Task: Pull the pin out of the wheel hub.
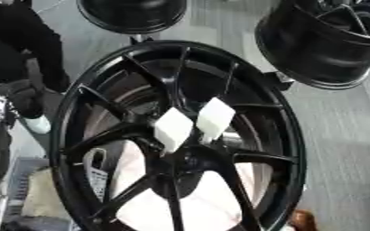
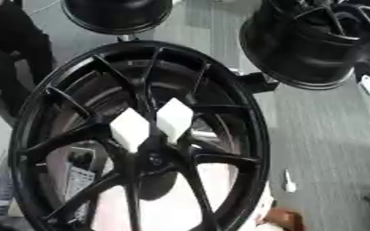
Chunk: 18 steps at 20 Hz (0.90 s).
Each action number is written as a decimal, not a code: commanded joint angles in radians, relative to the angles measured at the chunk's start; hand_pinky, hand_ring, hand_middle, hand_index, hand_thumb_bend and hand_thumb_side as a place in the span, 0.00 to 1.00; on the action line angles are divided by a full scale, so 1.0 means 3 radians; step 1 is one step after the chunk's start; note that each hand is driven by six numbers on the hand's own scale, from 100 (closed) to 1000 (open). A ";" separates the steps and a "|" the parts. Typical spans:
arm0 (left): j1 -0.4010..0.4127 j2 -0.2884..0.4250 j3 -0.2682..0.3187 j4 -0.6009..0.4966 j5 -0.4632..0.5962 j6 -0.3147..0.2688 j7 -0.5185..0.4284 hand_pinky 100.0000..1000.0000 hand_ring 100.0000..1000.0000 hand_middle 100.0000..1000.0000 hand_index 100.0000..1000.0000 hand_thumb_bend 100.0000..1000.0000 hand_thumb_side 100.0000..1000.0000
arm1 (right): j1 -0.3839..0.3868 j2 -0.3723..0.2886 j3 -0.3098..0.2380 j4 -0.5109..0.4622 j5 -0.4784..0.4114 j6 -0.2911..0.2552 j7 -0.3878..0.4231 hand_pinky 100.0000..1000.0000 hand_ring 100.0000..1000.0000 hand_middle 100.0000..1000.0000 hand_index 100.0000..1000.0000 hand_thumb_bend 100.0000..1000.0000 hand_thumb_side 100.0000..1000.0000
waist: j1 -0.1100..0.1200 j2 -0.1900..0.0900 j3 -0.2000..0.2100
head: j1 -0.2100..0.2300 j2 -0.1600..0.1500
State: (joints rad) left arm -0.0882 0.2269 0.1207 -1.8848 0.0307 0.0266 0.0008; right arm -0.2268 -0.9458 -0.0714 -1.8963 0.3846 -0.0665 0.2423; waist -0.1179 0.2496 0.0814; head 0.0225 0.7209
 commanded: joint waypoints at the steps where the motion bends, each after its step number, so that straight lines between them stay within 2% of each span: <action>1: -0.0006 0.0019 0.0005 -0.0050 0.0012 -0.0014 -0.0002 0.89 0.83 0.79 0.77 0.00 0.83 | -0.0034 -0.0068 -0.0029 -0.0060 0.0010 -0.0009 0.0010 0.87 0.76 0.67 0.73 0.02 0.31 | 0.0023 -0.0061 -0.0010 | 0.0003 0.0024; 18: 0.0012 0.0020 0.0023 -0.0068 0.0015 -0.0021 0.0025 0.89 0.83 0.79 0.77 0.00 0.83 | -0.0018 -0.0033 -0.0029 -0.0056 0.0009 -0.0006 -0.0008 0.87 0.75 0.66 0.73 0.01 0.31 | 0.0043 -0.0081 -0.0033 | -0.0007 0.0017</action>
